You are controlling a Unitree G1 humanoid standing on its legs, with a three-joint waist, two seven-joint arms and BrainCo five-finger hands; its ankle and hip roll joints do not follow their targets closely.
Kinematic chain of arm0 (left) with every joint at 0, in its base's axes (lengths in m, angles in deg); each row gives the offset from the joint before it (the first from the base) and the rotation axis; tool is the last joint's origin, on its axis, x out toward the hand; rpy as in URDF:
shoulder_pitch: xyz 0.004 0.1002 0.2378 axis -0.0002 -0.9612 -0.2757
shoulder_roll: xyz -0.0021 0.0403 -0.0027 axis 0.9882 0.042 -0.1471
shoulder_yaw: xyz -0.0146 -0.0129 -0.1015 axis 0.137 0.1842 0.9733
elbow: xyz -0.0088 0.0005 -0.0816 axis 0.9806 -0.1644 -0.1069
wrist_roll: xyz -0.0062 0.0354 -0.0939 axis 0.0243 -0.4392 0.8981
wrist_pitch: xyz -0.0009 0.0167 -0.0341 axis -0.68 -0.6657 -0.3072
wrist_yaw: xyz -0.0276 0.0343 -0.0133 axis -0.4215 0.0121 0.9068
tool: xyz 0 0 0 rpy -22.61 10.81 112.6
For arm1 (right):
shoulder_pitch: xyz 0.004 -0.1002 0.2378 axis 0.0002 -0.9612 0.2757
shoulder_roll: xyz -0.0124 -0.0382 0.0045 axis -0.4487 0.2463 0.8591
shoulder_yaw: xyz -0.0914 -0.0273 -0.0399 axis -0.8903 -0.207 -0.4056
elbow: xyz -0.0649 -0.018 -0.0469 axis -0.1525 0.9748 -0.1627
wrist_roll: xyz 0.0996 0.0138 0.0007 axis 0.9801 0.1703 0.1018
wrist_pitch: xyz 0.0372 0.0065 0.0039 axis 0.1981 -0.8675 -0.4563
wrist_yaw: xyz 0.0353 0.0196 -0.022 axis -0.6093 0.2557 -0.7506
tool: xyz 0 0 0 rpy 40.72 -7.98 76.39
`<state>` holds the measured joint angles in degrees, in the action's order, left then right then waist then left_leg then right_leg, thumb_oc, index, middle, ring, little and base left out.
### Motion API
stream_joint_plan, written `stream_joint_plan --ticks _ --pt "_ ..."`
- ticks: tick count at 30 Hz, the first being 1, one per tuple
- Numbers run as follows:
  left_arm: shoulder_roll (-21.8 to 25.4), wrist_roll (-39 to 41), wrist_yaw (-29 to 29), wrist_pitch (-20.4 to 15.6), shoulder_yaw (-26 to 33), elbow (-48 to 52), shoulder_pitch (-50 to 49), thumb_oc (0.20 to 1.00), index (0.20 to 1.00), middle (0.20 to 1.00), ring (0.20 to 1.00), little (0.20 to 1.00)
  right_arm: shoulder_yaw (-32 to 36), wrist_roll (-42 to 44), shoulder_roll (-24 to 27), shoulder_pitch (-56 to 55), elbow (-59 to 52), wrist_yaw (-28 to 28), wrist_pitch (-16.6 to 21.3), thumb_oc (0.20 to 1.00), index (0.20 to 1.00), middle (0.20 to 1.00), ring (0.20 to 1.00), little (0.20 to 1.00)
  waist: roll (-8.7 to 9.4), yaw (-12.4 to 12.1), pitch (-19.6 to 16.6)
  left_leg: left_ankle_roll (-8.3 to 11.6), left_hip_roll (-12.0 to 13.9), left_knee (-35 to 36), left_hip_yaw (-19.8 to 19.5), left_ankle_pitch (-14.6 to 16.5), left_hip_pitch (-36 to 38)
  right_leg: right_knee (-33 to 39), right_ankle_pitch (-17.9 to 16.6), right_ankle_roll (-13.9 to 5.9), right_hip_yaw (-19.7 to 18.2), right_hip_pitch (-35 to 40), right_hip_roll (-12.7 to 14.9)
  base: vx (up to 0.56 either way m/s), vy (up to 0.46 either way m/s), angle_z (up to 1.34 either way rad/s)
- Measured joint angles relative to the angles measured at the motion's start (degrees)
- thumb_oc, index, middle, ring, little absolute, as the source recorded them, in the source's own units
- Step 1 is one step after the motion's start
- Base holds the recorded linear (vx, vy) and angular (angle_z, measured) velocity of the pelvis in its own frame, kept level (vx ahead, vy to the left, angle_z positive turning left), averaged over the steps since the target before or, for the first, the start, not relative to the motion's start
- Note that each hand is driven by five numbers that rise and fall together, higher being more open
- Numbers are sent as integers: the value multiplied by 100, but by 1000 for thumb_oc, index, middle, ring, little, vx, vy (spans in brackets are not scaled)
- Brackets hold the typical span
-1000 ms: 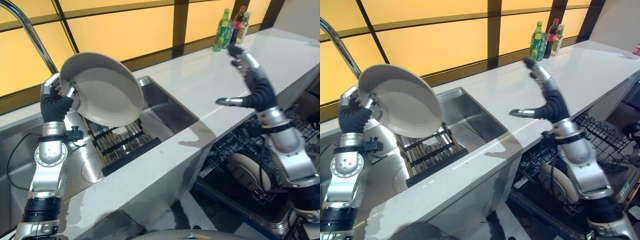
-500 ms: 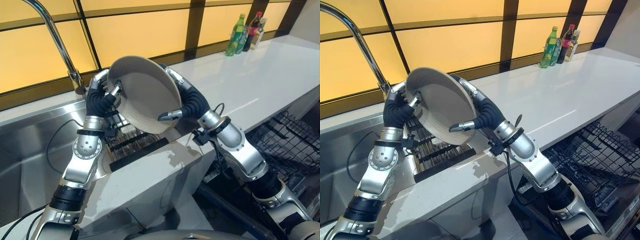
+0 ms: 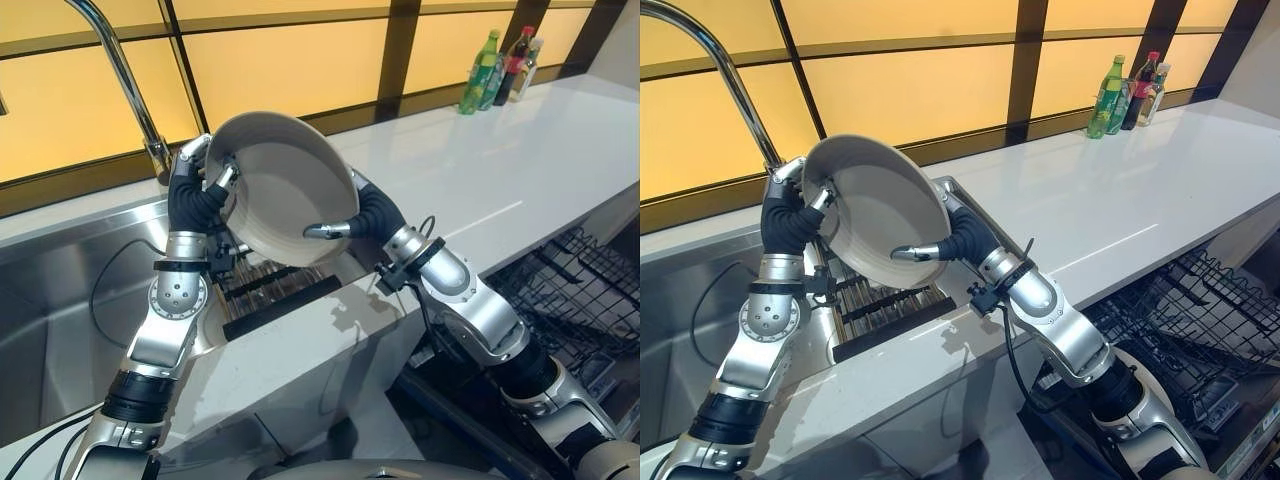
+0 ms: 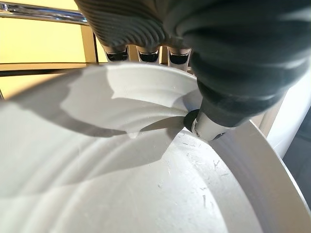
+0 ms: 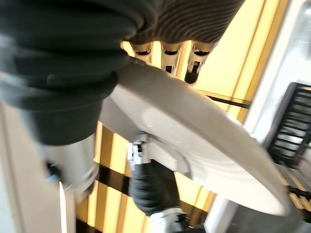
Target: Pick up plates and place into dishwasher.
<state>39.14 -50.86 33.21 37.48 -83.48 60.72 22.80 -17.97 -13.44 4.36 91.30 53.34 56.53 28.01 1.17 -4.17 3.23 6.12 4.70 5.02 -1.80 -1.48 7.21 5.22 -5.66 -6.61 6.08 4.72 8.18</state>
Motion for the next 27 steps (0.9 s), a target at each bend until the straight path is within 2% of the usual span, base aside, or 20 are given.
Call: stream_joint_plan --ticks 5,25,26,27 --pt "0 2 -9 -5 -55 23 0 200 200 200 200 200 3 176 27 2 172 94 -225 200 200 200 200 200 46 -2 -13 0 0 0 -14 0 -4 2 9 1 17 4 1 0 0 0" --pt "-121 81 28 0 -105 64 -1 200 200 200 200 200 13 239 -19 11 309 121 -273 200 200 200 200 200 42 -2 -6 0 -2 1 -54 1 3 2 34 -2 73 49 6 1 1 0" --pt "-121 81 31 3 -106 64 -1 263 263 263 263 263 14 239 -20 11 314 121 -273 200 200 200 200 200 42 -2 -5 0 -1 1 -54 1 3 1 35 -2 75 50 5 0 0 0" --pt "-121 80 54 3 -113 64 -1 765 765 765 765 765 15 238 -20 11 314 121 -273 200 200 200 200 200 41 1 -4 0 -1 1 -56 1 3 1 35 -2 77 52 5 0 0 0"
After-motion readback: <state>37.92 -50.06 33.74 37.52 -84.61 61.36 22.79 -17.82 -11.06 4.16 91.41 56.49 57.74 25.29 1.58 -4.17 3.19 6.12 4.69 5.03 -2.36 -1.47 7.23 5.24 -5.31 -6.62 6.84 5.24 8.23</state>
